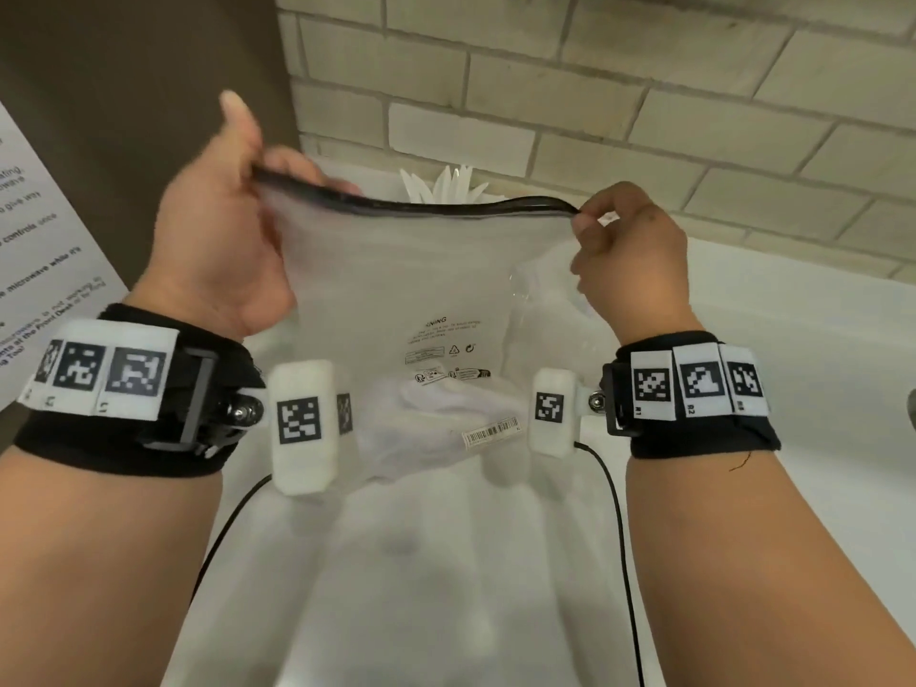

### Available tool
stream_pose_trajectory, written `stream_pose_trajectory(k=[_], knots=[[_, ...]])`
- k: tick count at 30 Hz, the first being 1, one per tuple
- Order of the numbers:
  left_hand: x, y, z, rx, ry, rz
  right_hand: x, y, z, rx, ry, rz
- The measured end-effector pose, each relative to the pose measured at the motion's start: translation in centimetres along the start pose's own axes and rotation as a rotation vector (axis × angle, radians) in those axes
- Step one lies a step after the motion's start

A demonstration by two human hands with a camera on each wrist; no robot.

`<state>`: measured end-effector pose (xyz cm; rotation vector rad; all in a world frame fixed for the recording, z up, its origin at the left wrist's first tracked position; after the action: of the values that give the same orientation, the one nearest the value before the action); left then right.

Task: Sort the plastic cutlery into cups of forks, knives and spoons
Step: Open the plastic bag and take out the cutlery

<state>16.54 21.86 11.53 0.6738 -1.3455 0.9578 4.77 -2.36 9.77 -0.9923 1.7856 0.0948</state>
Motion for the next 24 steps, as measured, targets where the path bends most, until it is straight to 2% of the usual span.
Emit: stream_pose_trajectory(k=[2, 3, 6, 8, 11, 14, 17, 20, 22, 24], knots=[[-0.2, 0.7, 1.1, -0.257, -0.202, -0.145, -0.8, -0.1, 0.6, -0.016, -0.251, 0.057], [-0.7, 1.0, 1.6, -0.339, -0.349, -0.174, -1.4, 0.0, 0.9, -0.026, -0.356, 0.069], [-1.4, 1.8, 3.4, -0.418, -0.579, -0.243, -2.8, 0.5, 2.3, -0.080, -0.541, 0.061], [-1.8, 1.9, 4.8, -0.389, -0.585, -0.266, -3.3, 1.1, 3.2, -0.130, -0.565, 0.045], [-1.9, 1.9, 6.5, -0.247, -0.662, -0.216, -3.6, 2.1, 4.1, -0.210, -0.502, 0.002], [-2.1, 1.5, 7.1, -0.106, -0.711, -0.152, -3.4, 2.9, 4.5, -0.310, -0.584, -0.027], [-2.3, 0.9, 6.8, -0.053, -0.716, -0.146, -3.1, 3.4, 4.8, -0.429, -0.672, -0.005], [-2.4, 0.0, 5.6, -0.010, -0.616, -0.187, -2.7, 3.5, 4.5, -0.337, -0.712, 0.036], [-2.1, -0.6, 4.7, 0.024, -0.476, -0.212, -2.6, 3.6, 4.3, -0.281, -0.530, 0.025], [-1.7, -1.2, 4.2, 0.037, -0.257, -0.251, -2.4, 3.8, 4.6, -0.331, -0.288, 0.032]])
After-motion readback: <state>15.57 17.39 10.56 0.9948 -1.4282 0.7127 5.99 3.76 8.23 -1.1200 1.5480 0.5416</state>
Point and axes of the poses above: each hand's wrist, its own y-axis away from the middle knuckle, its own z-axis out of the palm, x = y × z, the point moved 1 cm from there along -y, towards the middle knuckle, and after that the axes turned 15 degrees about -y, right-handed, at the moved point
